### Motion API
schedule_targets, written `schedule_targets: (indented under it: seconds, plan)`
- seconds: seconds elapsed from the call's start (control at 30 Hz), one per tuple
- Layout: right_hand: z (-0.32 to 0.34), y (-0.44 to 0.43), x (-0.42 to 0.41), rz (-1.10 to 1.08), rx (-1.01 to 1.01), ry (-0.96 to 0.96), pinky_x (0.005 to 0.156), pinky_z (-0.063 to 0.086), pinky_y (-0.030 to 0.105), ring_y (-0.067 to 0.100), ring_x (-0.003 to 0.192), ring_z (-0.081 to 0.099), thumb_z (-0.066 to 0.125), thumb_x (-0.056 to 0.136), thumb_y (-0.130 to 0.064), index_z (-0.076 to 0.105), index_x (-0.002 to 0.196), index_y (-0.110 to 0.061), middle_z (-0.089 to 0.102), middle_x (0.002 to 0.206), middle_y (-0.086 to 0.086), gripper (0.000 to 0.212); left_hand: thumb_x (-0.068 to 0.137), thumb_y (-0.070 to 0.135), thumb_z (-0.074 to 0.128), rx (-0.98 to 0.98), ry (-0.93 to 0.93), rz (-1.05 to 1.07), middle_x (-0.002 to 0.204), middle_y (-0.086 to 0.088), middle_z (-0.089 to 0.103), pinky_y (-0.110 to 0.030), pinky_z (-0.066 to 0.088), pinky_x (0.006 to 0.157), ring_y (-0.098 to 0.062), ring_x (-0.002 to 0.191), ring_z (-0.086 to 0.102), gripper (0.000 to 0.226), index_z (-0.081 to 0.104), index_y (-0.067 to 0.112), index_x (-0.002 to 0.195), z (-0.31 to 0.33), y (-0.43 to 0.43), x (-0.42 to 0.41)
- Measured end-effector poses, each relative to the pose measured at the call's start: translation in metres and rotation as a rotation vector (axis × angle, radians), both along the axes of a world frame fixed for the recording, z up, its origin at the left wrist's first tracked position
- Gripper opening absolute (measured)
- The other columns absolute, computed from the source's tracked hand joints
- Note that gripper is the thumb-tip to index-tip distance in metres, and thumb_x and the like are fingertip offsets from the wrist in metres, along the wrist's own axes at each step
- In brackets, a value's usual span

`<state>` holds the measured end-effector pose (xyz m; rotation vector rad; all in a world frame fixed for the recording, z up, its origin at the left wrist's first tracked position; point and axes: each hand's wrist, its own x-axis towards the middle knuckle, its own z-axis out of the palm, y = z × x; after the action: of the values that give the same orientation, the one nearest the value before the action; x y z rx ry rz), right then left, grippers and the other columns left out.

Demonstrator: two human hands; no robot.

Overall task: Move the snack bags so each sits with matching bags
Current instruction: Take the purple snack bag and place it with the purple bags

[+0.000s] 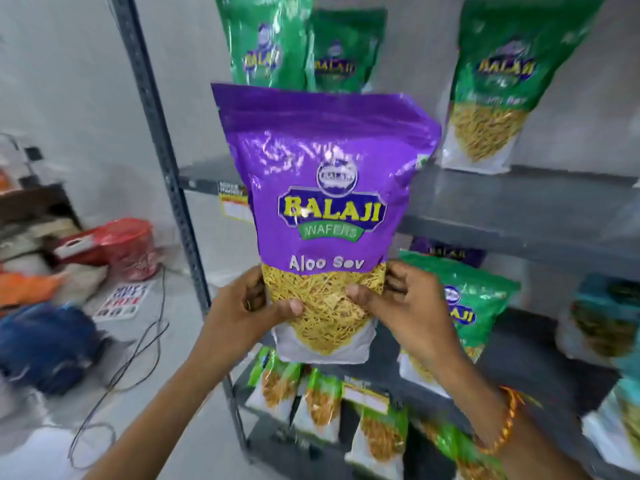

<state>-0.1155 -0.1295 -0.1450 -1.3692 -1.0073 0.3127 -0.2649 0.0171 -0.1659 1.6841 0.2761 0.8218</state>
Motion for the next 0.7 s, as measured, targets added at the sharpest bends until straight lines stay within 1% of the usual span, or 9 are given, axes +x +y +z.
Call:
schedule_targets:
  seconds: [0.1,0.17,0.23,0.3,0.4,0.43,0.53,0.63,0.7]
  plan:
    - [-0.055,0.010,0.002,0.042,-0.095,0.131,0.075,0.057,0.023,0.006,0.081,0.068,0.074,0.066,-0.007,0.068,0.086,-0.022,0.075,0.075,-0.018,0.026,0.043,0.034,0.082,-0.040,0.167,0.090,0.087,0.000,0.077,-0.035,0.058,0.074,-0.019,0.085,0.071,0.049,0.068,0.024,0.089,-0.051,0.001,-0.009]
    - [-0.089,0.018,0.012,0.027,-0.185,0.211,0.070,0.056,0.023,0.006,0.076,0.068,0.074,0.066,-0.004,0.069,0.088,-0.016,0.074,0.077,-0.010,0.026,0.045,0.038,0.079,-0.021,0.316,0.147,0.086,-0.011,0.076,-0.044,0.055,0.072,-0.024,0.077,0.067,0.047,0.066,0.025,0.089,-0.084,0.007,-0.003]
    - [-0.114,0.028,0.026,-0.020,-0.266,0.242,0.065,0.054,0.016,-0.002,0.069,0.066,0.072,0.067,-0.001,0.067,0.094,-0.003,0.072,0.085,0.003,0.027,0.045,0.041,0.078,-0.035,0.398,0.157,0.086,-0.011,0.075,-0.044,0.057,0.072,-0.022,0.078,0.067,0.048,0.066,0.027,0.089,-0.110,0.016,0.011]
    - [-0.131,0.041,0.043,-0.072,-0.302,0.271,0.059,0.051,0.010,-0.008,0.062,0.063,0.070,0.068,0.004,0.064,0.097,0.003,0.067,0.097,0.013,0.029,0.046,0.044,0.077,0.004,0.449,0.160,0.086,-0.001,0.076,-0.034,0.056,0.072,-0.019,0.080,0.069,0.050,0.065,0.024,0.091,-0.128,0.026,0.034]
    - [-0.151,0.063,0.072,-0.154,-0.329,0.286,0.057,0.051,0.008,-0.010,0.058,0.062,0.071,0.068,0.002,0.065,0.092,-0.002,0.066,0.100,0.019,0.025,0.059,0.027,0.082,0.041,0.467,0.175,0.070,0.004,0.061,-0.008,0.040,0.052,-0.009,0.059,0.057,0.042,0.060,0.018,0.093,-0.139,0.040,0.072]
    - [-0.156,0.069,0.080,-0.182,-0.334,0.282,0.057,0.051,0.008,-0.010,0.058,0.062,0.071,0.068,0.000,0.065,0.091,-0.003,0.066,0.100,0.018,0.025,0.061,0.024,0.082,0.029,0.475,0.168,0.071,0.003,0.060,-0.010,0.042,0.054,-0.009,0.060,0.056,0.042,0.058,0.020,0.095,-0.143,0.046,0.083]
    - [-0.167,0.084,0.099,-0.213,-0.328,0.294,0.063,0.055,0.015,-0.006,0.061,0.064,0.069,0.069,0.003,0.066,0.085,-0.010,0.065,0.099,0.017,0.021,0.058,0.036,0.080,0.027,0.533,0.159,0.092,-0.011,0.072,-0.042,0.052,0.074,-0.031,0.085,0.065,0.052,0.058,0.024,0.103,-0.160,0.065,0.110]
    - [-0.178,0.093,0.110,-0.214,-0.313,0.322,0.075,0.055,0.034,0.006,0.073,0.064,0.069,0.068,0.003,0.064,0.078,-0.024,0.066,0.096,0.011,0.029,0.061,0.029,0.080,0.039,0.532,0.185,0.098,-0.014,0.071,-0.046,0.050,0.075,-0.035,0.091,0.063,0.055,0.057,0.017,0.109,-0.173,0.073,0.125]
    - [-0.185,0.097,0.112,-0.231,-0.319,0.314,0.070,0.055,0.024,0.001,0.072,0.065,0.069,0.069,0.003,0.063,0.078,-0.025,0.067,0.093,0.005,0.031,0.064,0.020,0.080,0.018,0.510,0.182,0.100,-0.007,0.070,-0.041,0.049,0.072,-0.029,0.089,0.063,0.054,0.055,0.015,0.111,-0.180,0.073,0.130]
